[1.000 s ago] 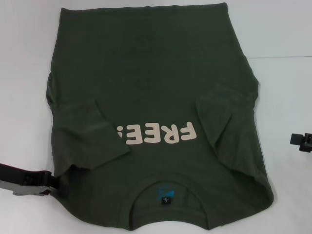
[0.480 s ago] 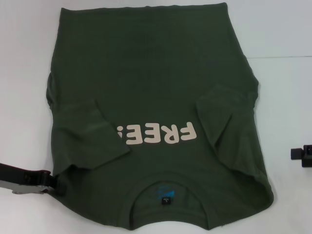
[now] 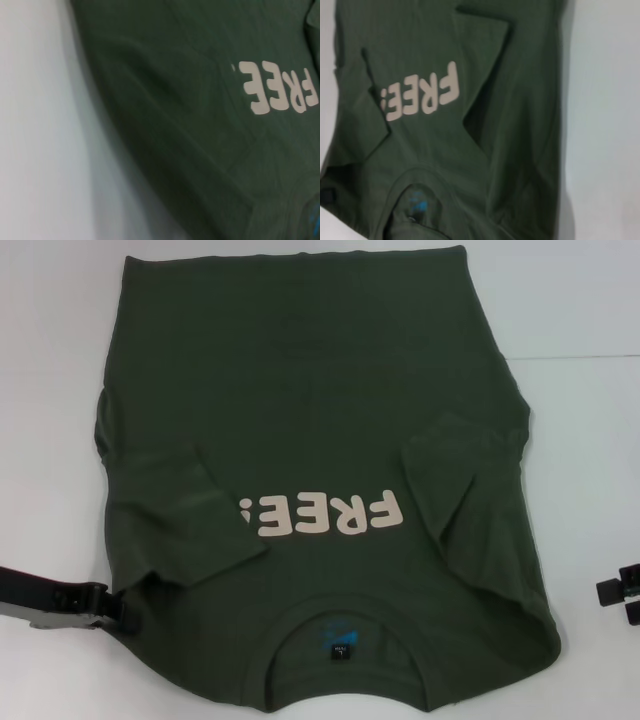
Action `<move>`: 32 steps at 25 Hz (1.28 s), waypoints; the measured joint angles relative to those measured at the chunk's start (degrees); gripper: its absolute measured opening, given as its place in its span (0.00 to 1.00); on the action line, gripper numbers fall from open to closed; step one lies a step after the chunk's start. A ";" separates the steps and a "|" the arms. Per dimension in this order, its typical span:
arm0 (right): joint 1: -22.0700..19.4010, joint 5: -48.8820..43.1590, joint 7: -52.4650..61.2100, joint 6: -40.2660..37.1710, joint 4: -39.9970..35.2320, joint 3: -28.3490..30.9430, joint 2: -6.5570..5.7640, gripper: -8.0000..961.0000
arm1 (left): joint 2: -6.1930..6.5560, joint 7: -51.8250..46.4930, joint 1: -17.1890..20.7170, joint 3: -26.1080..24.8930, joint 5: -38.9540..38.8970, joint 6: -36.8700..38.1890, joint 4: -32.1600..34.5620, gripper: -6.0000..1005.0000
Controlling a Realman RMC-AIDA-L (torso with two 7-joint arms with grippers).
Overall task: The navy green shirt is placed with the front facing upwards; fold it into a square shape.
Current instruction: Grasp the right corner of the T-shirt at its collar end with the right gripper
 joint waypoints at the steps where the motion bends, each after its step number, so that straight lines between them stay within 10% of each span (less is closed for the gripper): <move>1: 0.41 -0.39 0.68 0.15 0.16 -0.09 0.02 0.71 | 0.01 0.16 -0.07 0.00 -0.07 0.03 0.00 0.08; 11: 4.14 -2.47 4.93 0.89 0.55 -3.78 3.08 0.72 | 0.19 1.08 -0.39 0.00 -0.20 0.46 0.07 0.08; 32: 4.74 -2.54 5.33 4.86 0.64 -6.58 4.71 0.84 | 0.20 1.49 -0.79 -0.06 -0.25 0.38 0.01 0.08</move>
